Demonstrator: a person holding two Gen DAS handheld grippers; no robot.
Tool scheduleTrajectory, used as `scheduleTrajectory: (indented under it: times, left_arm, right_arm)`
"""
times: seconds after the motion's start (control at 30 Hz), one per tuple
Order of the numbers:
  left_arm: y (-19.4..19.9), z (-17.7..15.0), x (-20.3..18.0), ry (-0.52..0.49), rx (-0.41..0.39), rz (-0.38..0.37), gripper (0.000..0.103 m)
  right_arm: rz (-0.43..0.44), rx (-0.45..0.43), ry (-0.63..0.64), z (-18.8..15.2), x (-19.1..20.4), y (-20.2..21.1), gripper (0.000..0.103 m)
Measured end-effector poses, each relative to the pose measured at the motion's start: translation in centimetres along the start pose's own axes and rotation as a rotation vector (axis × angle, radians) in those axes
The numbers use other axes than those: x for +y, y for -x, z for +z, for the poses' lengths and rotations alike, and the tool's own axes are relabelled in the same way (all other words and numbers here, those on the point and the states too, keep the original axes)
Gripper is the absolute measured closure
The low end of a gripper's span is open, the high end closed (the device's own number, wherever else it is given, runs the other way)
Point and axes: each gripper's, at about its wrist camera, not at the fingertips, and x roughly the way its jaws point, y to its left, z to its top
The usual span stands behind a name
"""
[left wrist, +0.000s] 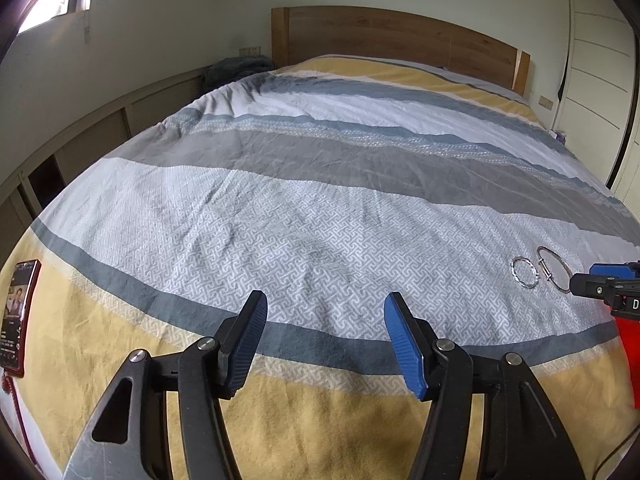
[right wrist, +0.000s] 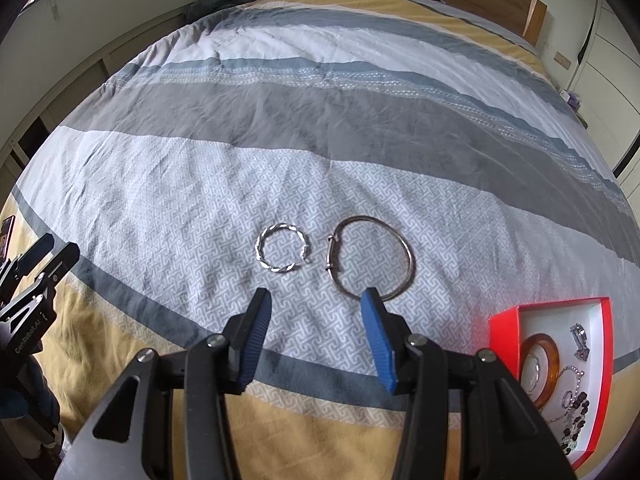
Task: Organize jewelry
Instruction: 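Withdraw both open tools from the box toward the remaining hoop and bangle, then grasp the twisted silver hoop with the left tool while the right tool grasps the silver clasp bangle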
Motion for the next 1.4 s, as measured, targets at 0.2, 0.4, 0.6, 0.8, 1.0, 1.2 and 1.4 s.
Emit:
scheduleTrajectory:
  times: [0.2, 0.4, 0.6, 0.8, 1.0, 1.2, 1.4]
  left_arm:
    - [-0.6, 0.6, 1.9, 0.053, 0.049, -0.026, 0.043]
    - [-1.6, 1.5, 2.0, 0.092, 0.094, -0.133, 0.045]
    - [-2.9, 2.6, -2.4, 0.034, 0.143, -0.261, 0.045]
    - [-5.0, 3.6, -8.0, -0.058, 0.185, -0.333, 0.045]
    - [-7.3, 3.9, -12.2, -0.118, 0.238, -0.357, 0.052]
    - [-9.4, 3.7, -15.0, -0.187, 0.288, -0.327, 0.054]
    - [-11.0, 3.1, -16.9, -0.263, 0.3, -0.264, 0.058]
  right_arm:
    - [0.008, 0.011, -0.013, 1.1, -0.3, -0.8, 0.058]
    - [0.028, 0.04, -0.029, 1.5, -0.8, -2.0, 0.058]
    - [0.012, 0.073, -0.039, 2.4, -3.3, -2.6, 0.058]
    - [0.019, 0.126, -0.058, 3.7, -6.8, -3.6, 0.058]
    - [0.065, 0.198, -0.036, 4.7, -8.4, -6.0, 0.058]
    - [0.091, 0.253, 0.006, 5.1, -8.7, -8.3, 0.059]
    - [0.084, 0.283, 0.078, 5.4, -7.9, -9.9, 0.061]
